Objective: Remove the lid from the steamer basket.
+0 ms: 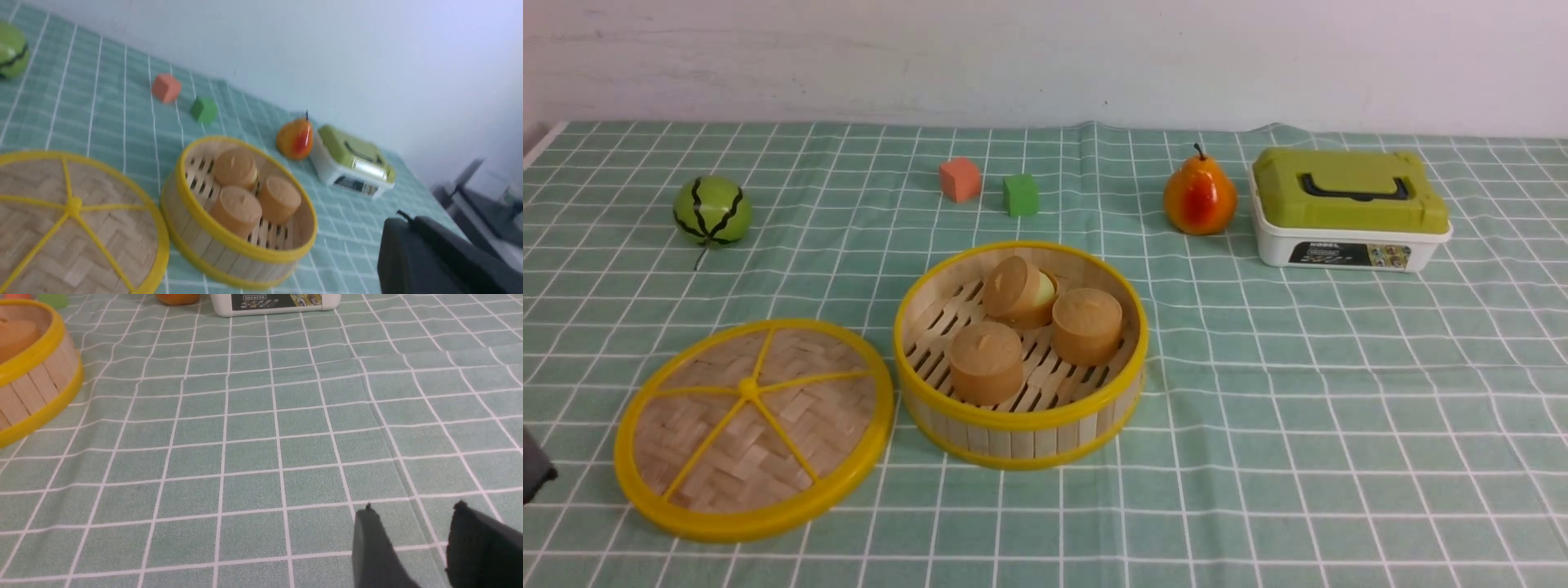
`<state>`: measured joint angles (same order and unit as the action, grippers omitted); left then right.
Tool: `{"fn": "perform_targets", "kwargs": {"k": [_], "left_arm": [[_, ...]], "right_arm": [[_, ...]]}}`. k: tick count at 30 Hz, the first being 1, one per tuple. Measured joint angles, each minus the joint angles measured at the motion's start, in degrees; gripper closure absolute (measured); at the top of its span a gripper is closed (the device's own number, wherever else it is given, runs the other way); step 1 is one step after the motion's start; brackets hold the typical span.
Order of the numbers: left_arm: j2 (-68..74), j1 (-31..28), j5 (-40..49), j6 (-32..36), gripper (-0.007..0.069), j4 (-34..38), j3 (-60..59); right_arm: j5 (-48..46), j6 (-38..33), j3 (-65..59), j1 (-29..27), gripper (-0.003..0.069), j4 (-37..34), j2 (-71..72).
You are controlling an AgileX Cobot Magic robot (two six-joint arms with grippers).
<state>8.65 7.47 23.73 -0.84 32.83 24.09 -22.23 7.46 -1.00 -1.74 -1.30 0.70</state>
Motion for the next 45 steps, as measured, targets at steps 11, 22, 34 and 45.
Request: {"fn": "perform_targets", "kwargs": {"k": [11, 22, 34, 45], "left_arm": [[-9.37, 0.0, 1.22, 0.0, 0.0637, 0.61, -4.35], [-9.37, 0.0, 1.53, 2.73, 0.0637, -10.71, -5.99], [-9.37, 0.0, 1.36, -22.39, 0.0637, -38.43, -20.82], [-9.37, -0.06, -0.71, -25.09, 0.0636, -39.81, -25.76]], "right_arm": [[0.0, 0.0, 0.0, 0.0, 0.0418, 0.0, 0.0], [0.0, 0.0, 0.0, 0.0, 0.0418, 0.0, 0.0], [0.0, 0.0, 0.0, 0.0, 0.0418, 0.0, 0.0], [0.0, 0.0, 0.0, 0.0, 0.0418, 0.0, 0.0]]}}
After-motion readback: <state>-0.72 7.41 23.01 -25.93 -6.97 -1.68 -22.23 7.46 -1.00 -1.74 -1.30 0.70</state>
